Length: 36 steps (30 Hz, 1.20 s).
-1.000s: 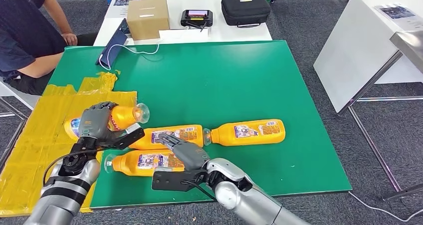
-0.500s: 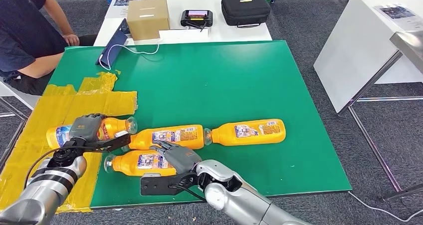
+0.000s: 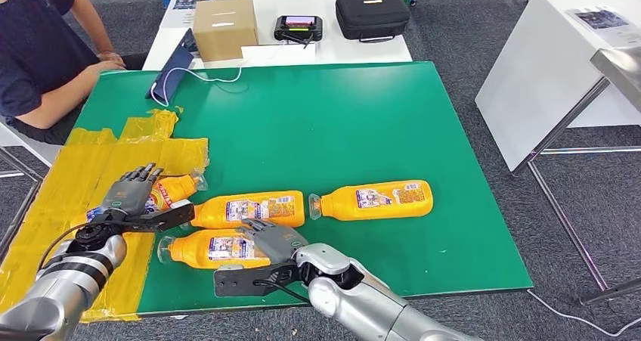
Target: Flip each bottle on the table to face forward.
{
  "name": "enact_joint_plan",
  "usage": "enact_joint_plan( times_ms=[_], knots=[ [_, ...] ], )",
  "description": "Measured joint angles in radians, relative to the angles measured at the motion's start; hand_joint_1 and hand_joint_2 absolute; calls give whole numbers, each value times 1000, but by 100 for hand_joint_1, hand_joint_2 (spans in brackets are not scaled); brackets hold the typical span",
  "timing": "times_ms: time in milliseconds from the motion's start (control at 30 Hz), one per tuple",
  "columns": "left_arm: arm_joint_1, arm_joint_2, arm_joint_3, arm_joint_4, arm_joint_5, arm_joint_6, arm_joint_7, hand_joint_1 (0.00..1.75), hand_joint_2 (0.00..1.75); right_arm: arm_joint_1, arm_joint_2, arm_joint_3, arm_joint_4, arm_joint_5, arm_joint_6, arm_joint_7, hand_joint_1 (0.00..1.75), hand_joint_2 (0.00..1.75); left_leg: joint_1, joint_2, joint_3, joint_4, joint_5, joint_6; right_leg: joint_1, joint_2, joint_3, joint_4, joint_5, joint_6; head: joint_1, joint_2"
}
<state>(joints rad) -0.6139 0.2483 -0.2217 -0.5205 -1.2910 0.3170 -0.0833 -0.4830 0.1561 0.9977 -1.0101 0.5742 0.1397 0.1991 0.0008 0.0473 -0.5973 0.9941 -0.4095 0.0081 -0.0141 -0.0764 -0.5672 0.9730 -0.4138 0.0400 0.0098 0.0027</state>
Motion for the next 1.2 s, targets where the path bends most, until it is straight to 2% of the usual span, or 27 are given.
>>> enact_joint_plan(
  times_ms=[233,367,400,500,533,667,800,1033,1200],
  knots=[
    [27,-10,38,-57,299,-51,-213,0,0,-28,18,4,120,58,6,32,0,175,0,0,0,0,0,0,0,0,0,0,0,0,0,0],
    [64,-37,58,-149,473,-122,-282,0,0,-47,37,3,208,86,-21,41,1,175,0,1,0,0,0,0,0,0,0,0,0,0,0,0],
    [72,-45,60,-177,512,-142,-291,0,0,-53,44,2,231,90,-26,41,38,175,0,1,0,0,0,0,0,0,-1,0,1,0,0,0],
    [86,-68,62,-254,621,-190,-311,0,0,-76,61,-4,296,92,-15,34,167,175,0,1,1,0,0,0,0,1,0,0,1,0,0,0],
    [89,-75,64,-275,656,-203,-320,0,0,-85,66,-6,316,92,-2,26,173,175,0,1,1,0,0,0,0,1,0,0,1,0,0,0],
    [100,-108,79,-351,840,-254,-365,0,0,-113,81,-7,375,92,60,-11,175,175,0,3,5,0,0,0,0,3,2,0,1,0,0,0],
    [132,-142,112,-452,1045,-298,-372,0,0,-128,89,-7,412,80,75,-22,175,175,1,4,8,0,0,0,0,4,5,-1,1,0,0,0],
    [175,-172,150,-561,1149,-313,-380,0,0,-141,96,-7,447,66,73,-33,175,175,1,4,9,0,0,0,0,4,6,-1,1,0,0,0],
    [225,-199,194,-691,1305,-292,-390,0,0,-141,106,-8,448,28,66,-15,175,175,1,5,9,0,0,0,0,5,8,0,1,0,0,0]
  ],
)
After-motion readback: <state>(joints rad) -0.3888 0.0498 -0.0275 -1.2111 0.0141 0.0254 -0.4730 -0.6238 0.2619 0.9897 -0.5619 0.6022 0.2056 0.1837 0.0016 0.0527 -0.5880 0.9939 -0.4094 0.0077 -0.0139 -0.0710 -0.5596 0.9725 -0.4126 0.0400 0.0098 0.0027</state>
